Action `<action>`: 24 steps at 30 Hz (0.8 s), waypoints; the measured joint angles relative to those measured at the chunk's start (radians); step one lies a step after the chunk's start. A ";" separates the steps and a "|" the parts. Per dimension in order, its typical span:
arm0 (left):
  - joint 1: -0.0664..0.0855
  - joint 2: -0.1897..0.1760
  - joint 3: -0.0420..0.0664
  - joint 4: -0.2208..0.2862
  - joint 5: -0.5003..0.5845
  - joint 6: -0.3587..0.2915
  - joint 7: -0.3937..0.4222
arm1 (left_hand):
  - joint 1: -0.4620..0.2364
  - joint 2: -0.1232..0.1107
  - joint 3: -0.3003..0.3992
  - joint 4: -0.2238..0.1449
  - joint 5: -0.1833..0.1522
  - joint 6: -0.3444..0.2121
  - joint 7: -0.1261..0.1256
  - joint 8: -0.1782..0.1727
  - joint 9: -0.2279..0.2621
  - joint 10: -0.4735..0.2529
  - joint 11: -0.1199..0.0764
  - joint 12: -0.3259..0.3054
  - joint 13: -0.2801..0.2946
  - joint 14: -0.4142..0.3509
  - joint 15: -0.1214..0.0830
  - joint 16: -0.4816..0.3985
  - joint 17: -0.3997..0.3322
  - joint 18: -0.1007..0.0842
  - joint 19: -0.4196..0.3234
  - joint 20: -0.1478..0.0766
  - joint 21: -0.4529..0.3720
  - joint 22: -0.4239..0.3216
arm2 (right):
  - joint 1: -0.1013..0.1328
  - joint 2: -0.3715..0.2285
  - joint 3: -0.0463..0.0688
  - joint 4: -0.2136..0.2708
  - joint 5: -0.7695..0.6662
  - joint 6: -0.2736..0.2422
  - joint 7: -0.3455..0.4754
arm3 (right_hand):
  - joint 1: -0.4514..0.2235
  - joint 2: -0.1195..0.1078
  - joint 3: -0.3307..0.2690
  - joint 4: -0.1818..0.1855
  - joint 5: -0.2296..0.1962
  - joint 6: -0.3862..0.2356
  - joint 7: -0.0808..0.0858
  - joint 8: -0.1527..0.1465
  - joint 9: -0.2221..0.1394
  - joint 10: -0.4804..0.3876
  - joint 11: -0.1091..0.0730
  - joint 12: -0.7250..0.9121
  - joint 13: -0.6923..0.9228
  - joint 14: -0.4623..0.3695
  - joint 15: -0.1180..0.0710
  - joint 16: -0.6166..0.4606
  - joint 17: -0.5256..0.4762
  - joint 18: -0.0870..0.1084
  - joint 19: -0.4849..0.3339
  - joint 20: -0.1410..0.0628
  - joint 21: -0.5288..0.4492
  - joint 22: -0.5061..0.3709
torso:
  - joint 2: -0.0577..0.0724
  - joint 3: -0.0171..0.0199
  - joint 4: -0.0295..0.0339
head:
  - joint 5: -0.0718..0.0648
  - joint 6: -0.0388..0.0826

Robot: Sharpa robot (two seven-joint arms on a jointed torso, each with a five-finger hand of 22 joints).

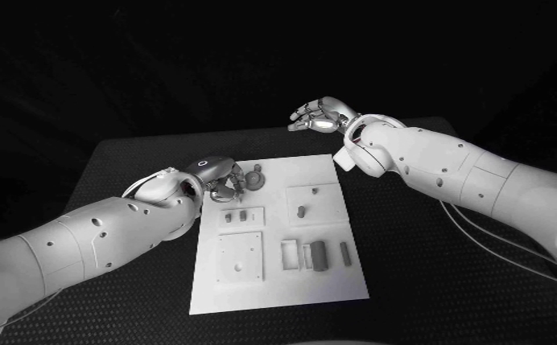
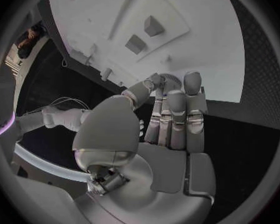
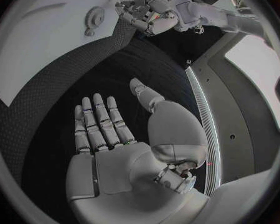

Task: Assemble the parts on the task board

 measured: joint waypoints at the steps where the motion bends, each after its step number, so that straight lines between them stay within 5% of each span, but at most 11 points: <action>1: 0.000 -0.003 0.000 0.001 0.002 0.001 0.000 | 0.000 0.000 0.000 0.000 0.000 0.000 0.000 0.000 0.000 0.000 0.000 0.000 0.000 0.000 0.000 0.000 0.000 0.000 0.000 0.000 0.000 0.000 | 0.000 0.000 0.000 -0.001 0.000 0.000 0.000 | 0.000 0.000 0.000 0.000 0.000 0.000 0.000 0.000 0.000 0.000 0.000 0.000 0.000 0.000 0.000 0.000 0.000 0.000 0.000 0.000 0.000 0.000 | 0.000 0.0000 -0.0001 | 0.000 0.000; 24: 0.000 -0.017 -0.001 0.008 0.004 0.049 -0.002 | -0.002 -0.002 0.003 -0.003 0.000 -0.002 -0.002 -0.003 -0.001 -0.002 -0.001 -0.003 0.001 0.000 0.000 0.000 0.000 0.000 -0.003 -0.002 0.000 0.000 | 0.000 -0.001 0.000 -0.003 0.000 0.000 0.000 | 0.000 0.000 0.000 0.000 0.000 0.000 0.000 0.000 0.000 0.000 0.000 0.000 0.000 0.000 0.000 0.000 0.000 0.000 0.000 0.000 0.000 0.001 | 0.001 0.0001 -0.0016 | 0.001 -0.004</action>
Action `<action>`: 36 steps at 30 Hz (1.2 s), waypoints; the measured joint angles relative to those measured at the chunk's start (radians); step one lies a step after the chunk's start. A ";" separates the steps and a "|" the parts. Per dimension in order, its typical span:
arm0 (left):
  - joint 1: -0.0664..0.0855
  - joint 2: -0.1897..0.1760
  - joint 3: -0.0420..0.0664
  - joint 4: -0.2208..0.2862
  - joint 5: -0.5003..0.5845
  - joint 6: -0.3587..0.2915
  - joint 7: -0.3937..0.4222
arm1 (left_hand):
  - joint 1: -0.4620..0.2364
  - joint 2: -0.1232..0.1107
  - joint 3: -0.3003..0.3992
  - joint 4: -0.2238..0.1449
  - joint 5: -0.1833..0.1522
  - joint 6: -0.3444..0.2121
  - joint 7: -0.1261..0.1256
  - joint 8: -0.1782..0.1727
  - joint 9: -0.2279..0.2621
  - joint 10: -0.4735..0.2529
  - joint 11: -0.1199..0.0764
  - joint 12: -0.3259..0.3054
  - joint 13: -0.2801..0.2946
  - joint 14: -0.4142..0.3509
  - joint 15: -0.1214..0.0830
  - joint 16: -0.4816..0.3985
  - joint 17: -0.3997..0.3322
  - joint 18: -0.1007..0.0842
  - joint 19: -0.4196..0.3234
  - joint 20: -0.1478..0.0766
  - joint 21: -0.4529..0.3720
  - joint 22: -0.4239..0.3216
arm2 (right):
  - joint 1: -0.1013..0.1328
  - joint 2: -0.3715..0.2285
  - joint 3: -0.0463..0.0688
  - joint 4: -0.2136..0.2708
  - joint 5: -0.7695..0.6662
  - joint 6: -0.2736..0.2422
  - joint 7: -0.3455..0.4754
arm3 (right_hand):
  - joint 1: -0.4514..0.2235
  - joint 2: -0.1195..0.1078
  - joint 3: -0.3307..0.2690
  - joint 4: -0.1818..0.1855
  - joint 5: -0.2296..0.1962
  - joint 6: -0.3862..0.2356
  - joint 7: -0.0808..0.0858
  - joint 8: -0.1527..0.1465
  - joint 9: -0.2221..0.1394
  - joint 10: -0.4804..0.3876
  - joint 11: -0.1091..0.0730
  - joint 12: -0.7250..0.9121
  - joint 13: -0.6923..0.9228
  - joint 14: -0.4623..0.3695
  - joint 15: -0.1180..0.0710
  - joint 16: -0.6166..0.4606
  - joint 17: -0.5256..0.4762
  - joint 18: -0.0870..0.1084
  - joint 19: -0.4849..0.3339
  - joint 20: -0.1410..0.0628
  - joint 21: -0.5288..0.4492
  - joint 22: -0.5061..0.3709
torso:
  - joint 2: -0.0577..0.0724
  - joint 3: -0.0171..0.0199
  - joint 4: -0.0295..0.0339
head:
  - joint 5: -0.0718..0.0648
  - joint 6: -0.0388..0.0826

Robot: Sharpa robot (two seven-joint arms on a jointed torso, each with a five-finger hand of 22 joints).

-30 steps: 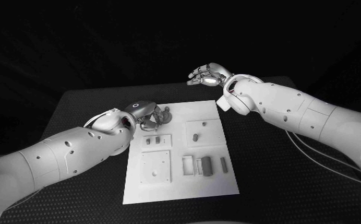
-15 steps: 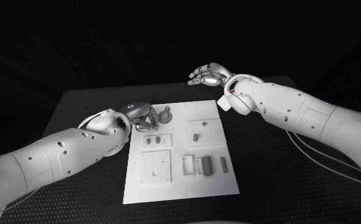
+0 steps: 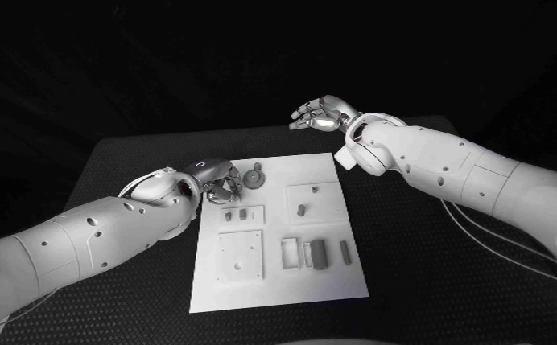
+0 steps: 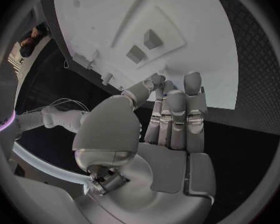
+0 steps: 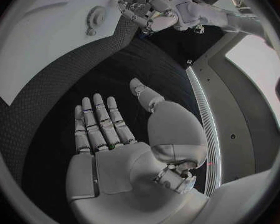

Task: Assemble the parts on the task board

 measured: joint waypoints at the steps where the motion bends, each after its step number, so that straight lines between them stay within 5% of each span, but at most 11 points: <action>1: 0.000 0.000 0.000 0.000 -0.001 0.002 0.000 | 0.000 0.000 0.000 0.000 0.000 0.000 0.000 0.000 0.000 0.000 0.000 0.000 0.000 0.000 0.000 0.000 0.000 0.000 0.000 0.000 0.000 0.000 | 0.000 0.000 0.000 0.000 0.000 0.000 0.000 | 0.000 0.000 0.000 0.000 0.000 0.000 0.000 0.000 0.000 0.000 0.000 0.000 0.000 0.000 0.000 0.000 0.000 0.000 0.000 0.000 0.000 0.000 | 0.000 0.0000 0.0000 | 0.000 0.000; 36: -0.003 0.010 -0.005 -0.015 -0.016 0.025 -0.002 | 0.011 0.002 0.003 0.003 -0.004 -0.001 -0.001 0.002 -0.001 0.002 0.002 -0.009 0.000 -0.002 0.002 0.000 0.000 0.000 -0.002 0.002 0.000 0.000 | 0.000 -0.001 0.000 0.000 0.000 0.000 0.000 | 0.000 0.000 0.000 0.000 0.000 0.000 0.000 0.000 -0.001 0.000 0.000 0.000 0.000 0.000 0.000 0.000 0.000 0.000 0.000 0.000 0.000 0.002 | 0.000 0.0000 -0.0005 | 0.001 -0.004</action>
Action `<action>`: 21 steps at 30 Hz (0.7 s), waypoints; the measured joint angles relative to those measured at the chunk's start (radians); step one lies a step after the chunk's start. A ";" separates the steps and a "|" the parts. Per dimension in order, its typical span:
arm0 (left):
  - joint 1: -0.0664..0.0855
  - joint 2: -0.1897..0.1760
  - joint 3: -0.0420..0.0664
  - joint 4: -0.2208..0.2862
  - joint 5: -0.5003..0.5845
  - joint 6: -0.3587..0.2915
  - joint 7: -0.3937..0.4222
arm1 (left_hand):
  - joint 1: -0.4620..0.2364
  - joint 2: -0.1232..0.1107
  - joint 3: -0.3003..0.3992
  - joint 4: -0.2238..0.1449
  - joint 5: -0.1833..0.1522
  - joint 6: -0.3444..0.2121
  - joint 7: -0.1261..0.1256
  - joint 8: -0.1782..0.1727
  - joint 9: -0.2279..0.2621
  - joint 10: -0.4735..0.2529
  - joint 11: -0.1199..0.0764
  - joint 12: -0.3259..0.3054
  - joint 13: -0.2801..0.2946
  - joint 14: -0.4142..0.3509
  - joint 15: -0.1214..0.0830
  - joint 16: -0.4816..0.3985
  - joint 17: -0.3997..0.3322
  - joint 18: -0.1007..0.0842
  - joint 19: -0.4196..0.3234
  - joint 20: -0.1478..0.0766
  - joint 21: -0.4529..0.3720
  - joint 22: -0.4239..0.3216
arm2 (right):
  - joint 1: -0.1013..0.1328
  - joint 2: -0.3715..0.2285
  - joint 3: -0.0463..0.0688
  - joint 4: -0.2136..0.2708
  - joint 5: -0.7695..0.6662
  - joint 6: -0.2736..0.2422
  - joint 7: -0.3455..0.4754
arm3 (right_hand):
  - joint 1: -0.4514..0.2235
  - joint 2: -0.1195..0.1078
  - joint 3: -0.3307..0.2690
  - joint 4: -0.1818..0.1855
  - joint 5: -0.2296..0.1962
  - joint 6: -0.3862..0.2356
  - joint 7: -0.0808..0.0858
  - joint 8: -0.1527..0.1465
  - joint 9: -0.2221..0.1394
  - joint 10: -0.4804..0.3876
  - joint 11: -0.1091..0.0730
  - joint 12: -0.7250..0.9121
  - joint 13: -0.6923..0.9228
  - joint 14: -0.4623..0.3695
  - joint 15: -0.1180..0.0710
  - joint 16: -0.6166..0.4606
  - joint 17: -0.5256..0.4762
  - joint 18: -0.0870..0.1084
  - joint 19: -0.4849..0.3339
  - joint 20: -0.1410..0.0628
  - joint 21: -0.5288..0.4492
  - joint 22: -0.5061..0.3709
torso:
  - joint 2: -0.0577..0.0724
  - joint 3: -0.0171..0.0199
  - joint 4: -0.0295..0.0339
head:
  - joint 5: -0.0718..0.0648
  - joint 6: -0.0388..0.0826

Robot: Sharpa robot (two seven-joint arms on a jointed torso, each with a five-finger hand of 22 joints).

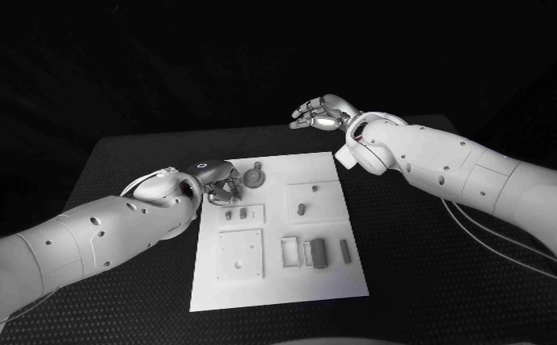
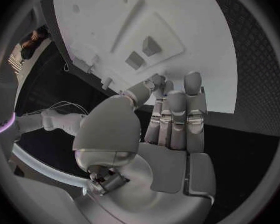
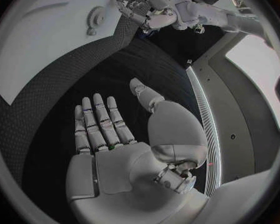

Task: Assemble the parts on the task board

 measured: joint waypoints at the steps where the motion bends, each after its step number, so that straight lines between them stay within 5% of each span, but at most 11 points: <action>1: 0.000 0.000 0.000 0.000 0.000 0.000 0.000 | 0.000 0.000 0.000 0.000 0.000 0.000 0.000 0.000 0.000 0.000 0.000 0.000 0.000 0.000 0.000 0.000 0.000 0.000 0.000 0.000 0.000 0.000 | 0.000 0.000 0.000 0.000 0.000 0.000 0.000 | 0.000 0.000 0.000 0.000 0.000 0.000 0.000 0.000 0.000 0.000 0.000 0.000 0.000 0.000 0.000 0.000 0.000 0.000 0.000 0.000 0.000 0.000 | 0.000 0.0000 0.0000 | 0.000 0.000; 21: 0.003 0.007 -0.016 0.000 -0.006 0.003 0.000 | 0.000 0.000 0.000 0.000 -0.002 0.000 0.000 0.003 0.001 0.008 -0.004 0.000 0.002 0.000 0.000 -0.001 0.000 0.000 -0.001 0.002 0.000 0.000 | -0.001 -0.001 0.000 0.000 0.000 0.000 0.000 | 0.000 0.000 0.000 0.000 0.000 0.000 0.000 0.000 -0.001 0.004 -0.004 -0.004 0.000 0.000 0.000 0.000 -0.001 0.000 0.000 0.000 -0.004 0.001 | 0.000 0.0004 -0.0001 | -0.002 -0.004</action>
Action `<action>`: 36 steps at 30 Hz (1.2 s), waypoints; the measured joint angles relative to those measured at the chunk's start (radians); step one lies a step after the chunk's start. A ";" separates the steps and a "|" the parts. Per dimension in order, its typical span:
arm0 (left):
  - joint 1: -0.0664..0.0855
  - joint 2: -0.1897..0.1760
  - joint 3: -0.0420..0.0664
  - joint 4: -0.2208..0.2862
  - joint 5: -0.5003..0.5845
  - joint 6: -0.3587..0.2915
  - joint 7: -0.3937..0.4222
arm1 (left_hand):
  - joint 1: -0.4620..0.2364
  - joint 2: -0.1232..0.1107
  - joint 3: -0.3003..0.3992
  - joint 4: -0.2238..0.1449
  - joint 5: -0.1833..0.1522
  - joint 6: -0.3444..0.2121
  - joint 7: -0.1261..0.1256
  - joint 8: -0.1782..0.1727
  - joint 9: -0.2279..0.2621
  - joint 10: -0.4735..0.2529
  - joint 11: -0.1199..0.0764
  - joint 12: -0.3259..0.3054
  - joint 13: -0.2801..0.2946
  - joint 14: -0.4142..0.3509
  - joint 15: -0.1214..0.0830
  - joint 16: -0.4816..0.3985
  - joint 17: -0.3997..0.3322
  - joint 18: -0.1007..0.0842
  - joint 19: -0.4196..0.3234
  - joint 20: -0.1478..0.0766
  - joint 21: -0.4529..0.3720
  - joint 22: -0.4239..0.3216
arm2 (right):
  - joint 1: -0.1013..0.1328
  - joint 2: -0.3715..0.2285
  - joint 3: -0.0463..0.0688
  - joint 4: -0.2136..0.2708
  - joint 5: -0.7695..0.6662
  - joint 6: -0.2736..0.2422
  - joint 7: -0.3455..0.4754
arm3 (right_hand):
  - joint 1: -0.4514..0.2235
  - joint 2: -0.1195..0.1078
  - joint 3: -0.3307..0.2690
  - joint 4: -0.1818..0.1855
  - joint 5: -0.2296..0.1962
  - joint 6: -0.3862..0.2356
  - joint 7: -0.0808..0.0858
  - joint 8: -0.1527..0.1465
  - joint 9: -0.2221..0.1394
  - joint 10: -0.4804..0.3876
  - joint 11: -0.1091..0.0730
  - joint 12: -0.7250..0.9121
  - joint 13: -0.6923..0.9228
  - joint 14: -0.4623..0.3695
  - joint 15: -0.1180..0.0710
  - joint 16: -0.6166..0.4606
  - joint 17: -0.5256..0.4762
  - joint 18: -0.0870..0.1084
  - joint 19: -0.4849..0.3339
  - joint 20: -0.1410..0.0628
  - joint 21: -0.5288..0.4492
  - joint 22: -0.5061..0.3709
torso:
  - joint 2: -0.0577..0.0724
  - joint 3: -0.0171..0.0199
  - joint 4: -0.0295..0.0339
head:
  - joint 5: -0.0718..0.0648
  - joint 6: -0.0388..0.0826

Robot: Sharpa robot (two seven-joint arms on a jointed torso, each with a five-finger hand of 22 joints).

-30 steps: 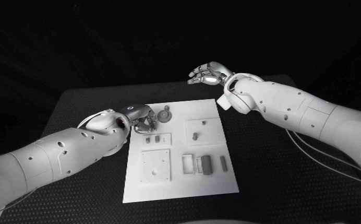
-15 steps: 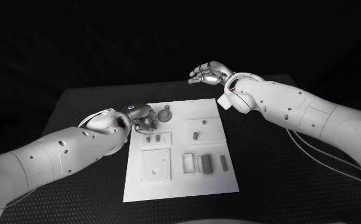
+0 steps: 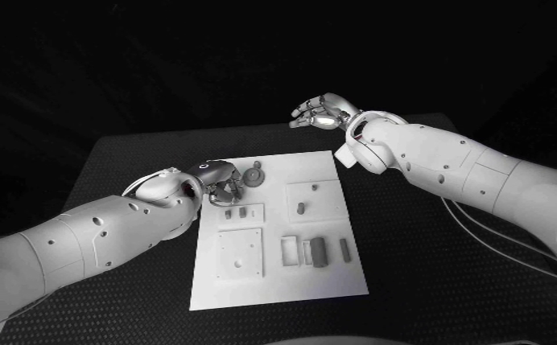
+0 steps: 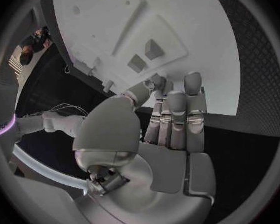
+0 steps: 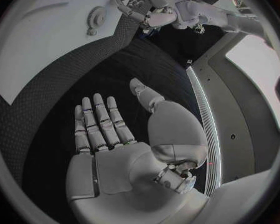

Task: Assemble the parts on the task board

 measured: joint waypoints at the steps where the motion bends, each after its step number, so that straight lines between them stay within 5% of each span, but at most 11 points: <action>1: 0.000 0.000 0.000 0.000 -0.001 0.000 0.000 | 0.000 0.000 0.000 0.000 -0.001 0.000 0.000 0.000 0.000 0.001 -0.001 0.000 0.000 0.000 0.000 0.000 0.000 0.000 0.000 0.000 0.000 0.000 | 0.000 0.000 0.000 0.000 0.000 0.000 0.000 | 0.000 0.000 0.000 0.000 0.000 0.000 0.000 0.000 0.000 0.000 0.000 0.000 0.000 0.000 0.000 0.000 0.000 0.000 0.000 0.000 0.000 0.000 | 0.000 0.0000 0.0000 | 0.000 0.000; 36: -0.007 0.018 -0.006 -0.029 -0.010 -0.003 0.000 | 0.008 -0.014 -0.003 -0.003 0.003 -0.019 0.013 -0.005 -0.007 -0.010 0.014 -0.022 -0.001 -0.014 0.003 -0.003 0.001 -0.007 -0.015 -0.007 -0.006 0.000 | -0.002 0.000 0.000 -0.002 0.000 0.000 0.000 | 0.000 0.000 0.000 0.000 0.000 -0.003 0.003 0.000 0.000 0.004 0.004 0.000 0.000 0.000 0.000 0.000 0.000 0.000 0.000 0.000 0.000 0.002 | 0.000 -0.0006 0.0000 | -0.006 0.001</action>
